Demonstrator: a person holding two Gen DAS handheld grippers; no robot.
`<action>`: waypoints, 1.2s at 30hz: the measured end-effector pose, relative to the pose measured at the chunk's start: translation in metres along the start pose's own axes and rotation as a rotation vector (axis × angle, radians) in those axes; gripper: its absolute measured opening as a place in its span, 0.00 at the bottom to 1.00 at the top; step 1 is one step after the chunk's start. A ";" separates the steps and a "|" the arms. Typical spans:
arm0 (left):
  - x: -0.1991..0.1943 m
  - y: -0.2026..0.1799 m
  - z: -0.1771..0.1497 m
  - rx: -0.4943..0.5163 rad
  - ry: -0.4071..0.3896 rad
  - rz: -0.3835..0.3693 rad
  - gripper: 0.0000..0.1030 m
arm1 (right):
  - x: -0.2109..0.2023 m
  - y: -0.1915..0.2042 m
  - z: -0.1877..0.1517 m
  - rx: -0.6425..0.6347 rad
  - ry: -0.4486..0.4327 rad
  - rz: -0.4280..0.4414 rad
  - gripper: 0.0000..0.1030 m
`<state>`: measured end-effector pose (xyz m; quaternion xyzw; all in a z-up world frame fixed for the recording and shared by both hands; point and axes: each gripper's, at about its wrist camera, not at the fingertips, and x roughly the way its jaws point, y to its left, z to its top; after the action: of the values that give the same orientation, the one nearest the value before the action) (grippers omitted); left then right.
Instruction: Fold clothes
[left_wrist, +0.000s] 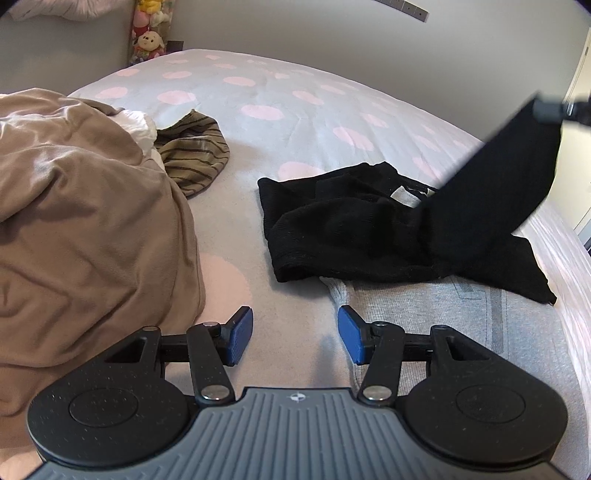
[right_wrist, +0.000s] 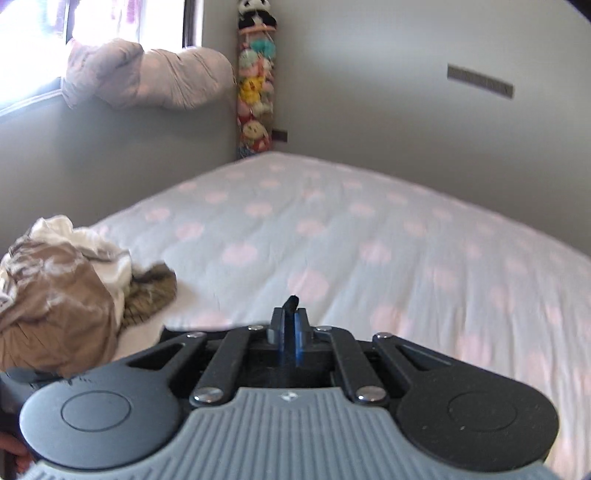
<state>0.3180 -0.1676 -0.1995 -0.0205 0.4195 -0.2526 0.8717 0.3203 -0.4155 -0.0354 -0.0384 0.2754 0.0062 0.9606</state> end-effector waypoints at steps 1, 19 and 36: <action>0.000 0.001 -0.001 -0.002 0.001 -0.003 0.48 | -0.006 0.004 0.014 -0.012 -0.019 -0.004 0.06; 0.000 0.011 -0.005 -0.046 -0.004 -0.060 0.48 | -0.053 0.004 0.133 -0.016 -0.151 -0.146 0.05; -0.006 0.000 -0.002 0.001 -0.056 -0.082 0.48 | -0.024 -0.106 -0.011 0.178 0.055 -0.283 0.04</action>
<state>0.3130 -0.1647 -0.1964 -0.0441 0.3937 -0.2879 0.8719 0.2977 -0.5216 -0.0241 0.0082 0.2930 -0.1544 0.9435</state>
